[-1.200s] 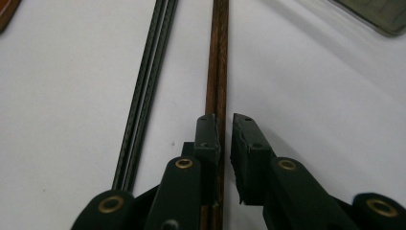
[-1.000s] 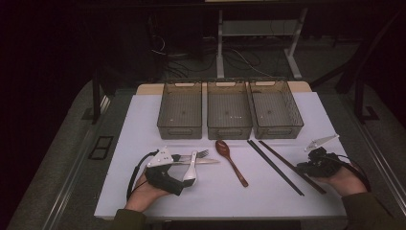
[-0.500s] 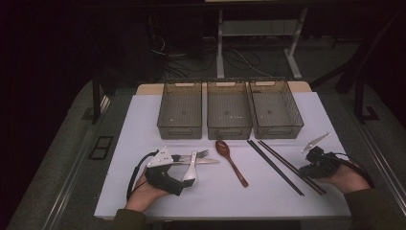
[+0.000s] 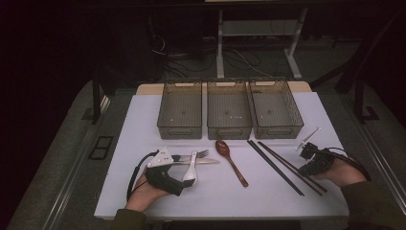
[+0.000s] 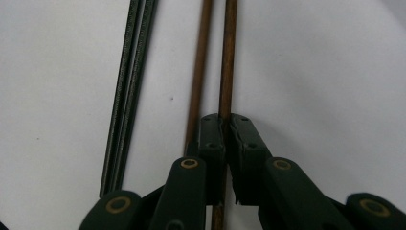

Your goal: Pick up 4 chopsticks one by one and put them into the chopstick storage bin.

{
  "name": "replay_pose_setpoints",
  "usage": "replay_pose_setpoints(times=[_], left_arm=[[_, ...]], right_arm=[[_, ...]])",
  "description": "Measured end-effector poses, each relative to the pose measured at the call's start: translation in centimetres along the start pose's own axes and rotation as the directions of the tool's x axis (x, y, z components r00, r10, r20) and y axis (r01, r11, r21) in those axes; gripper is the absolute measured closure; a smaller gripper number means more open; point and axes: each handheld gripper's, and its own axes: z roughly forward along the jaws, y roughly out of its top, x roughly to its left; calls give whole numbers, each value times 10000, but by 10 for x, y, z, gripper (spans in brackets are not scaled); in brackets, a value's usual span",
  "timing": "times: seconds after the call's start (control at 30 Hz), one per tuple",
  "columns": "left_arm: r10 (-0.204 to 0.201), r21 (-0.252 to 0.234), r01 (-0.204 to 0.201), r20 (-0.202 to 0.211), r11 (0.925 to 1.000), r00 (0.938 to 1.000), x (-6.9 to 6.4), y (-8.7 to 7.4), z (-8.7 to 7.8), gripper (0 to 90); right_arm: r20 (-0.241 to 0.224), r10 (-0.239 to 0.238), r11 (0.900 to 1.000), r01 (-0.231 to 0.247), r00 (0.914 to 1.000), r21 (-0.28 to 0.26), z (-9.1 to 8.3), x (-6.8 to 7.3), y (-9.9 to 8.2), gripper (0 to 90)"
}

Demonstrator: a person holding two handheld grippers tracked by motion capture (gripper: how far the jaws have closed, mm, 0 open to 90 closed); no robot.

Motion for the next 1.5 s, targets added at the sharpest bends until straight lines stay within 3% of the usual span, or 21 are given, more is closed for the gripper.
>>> replay_pose_setpoints(times=[0.13,0.5,0.73,0.9,1.0,1.03,1.07,1.2,1.5], left_arm=[[13,4,-13,0,10000,10000,0,0,0,0],[31,15,-31,20,10000,10000,0,0,0,0],[32,10,-32,17,10000,10000,0,0,0,0],[20,-5,-20,13,10000,10000,0,0,0,0],[22,-14,-22,27,10000,10000,0,0,0,0],[14,-11,-14,31,10000,10000,0,0,0,0],[2,-17,-2,30,10000,10000,0,0,0,0],[-61,-46,61,-37,10000,10000,0,0,-1,0],[-170,-201,170,-16,9997,9999,1,-1,-2,0]], right_arm=[[14,16,9999,-16,10000,135,0,0,2,841],[5,89,9999,-89,10000,-116,-2,-1,-2,845],[-106,116,9968,-124,9999,-791,-7,-2,-14,844],[-377,49,9874,-108,9993,-1577,-15,-1,-20,844],[-416,-63,9779,-26,9991,-2090,-19,0,-22,844],[-469,-70,9684,-49,9989,-2492,-22,0,-24,844],[-469,-70,9684,-49,9989,-2492,-22,0,-24,844],[-638,-8,9464,-199,9980,-3225,-25,0,-23,844],[-932,454,8816,-837,9946,-4645,-29,-7,-26,844]])
